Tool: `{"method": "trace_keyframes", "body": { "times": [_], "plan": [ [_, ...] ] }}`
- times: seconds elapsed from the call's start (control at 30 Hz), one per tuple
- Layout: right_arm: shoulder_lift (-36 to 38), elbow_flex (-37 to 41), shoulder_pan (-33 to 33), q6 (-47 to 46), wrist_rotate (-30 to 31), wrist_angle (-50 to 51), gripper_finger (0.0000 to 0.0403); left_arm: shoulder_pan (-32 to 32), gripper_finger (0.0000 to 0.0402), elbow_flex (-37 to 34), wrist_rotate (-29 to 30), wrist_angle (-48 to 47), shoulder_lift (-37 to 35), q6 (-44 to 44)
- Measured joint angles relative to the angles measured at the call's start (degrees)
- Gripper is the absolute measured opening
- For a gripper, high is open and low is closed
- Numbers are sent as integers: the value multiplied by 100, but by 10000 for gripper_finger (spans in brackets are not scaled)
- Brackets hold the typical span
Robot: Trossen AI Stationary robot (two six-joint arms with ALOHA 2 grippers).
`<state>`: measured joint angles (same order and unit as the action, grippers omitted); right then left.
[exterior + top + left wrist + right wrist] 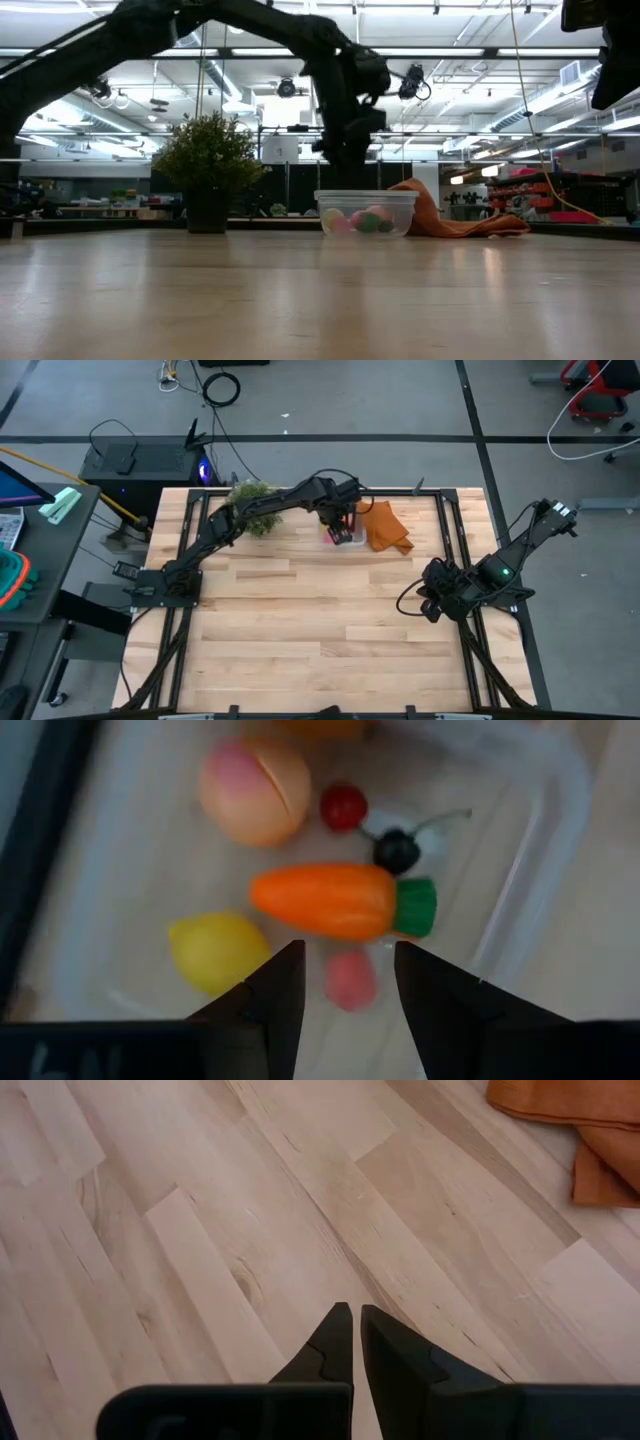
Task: Pick and placing Produce into tupperware
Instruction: Return to Home Position
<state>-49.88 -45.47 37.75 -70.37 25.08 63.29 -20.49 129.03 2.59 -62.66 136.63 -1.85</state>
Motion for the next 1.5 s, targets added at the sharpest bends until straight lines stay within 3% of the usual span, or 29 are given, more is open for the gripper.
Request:
{"method": "trace_keyframes", "body": {
  "times": [0.13,0.23,0.4,0.53,0.63,0.77,1.13,1.4,1.5],
  "plan": [
    [0,0,1,0,0,7,0,-6,162,0,-24,455,-356,-201],
    [-1,0,1,-25,0,20,0,83,159,0,-104,1596,-662,-557],
    [1,0,0,-57,0,28,0,336,143,7,-86,4595,-1021,-1200],
    [1,0,-1,-62,5,31,0,563,125,2,-75,7723,-997,-1637],
    [-1,0,1,-64,9,31,0,716,110,11,250,10064,-843,-1814],
    [0,0,0,-72,11,32,0,773,88,-11,497,11943,-662,-1979],
    [1,0,-1,-211,-23,33,0,741,8,-9,512,13576,-649,-1704],
    [1,0,1,-319,-61,33,0,684,5,-9,625,14183,-640,-1913],
    [0,0,0,-334,-78,32,0,685,4,-10,856,15014,-500,-2007]
  ]
}}
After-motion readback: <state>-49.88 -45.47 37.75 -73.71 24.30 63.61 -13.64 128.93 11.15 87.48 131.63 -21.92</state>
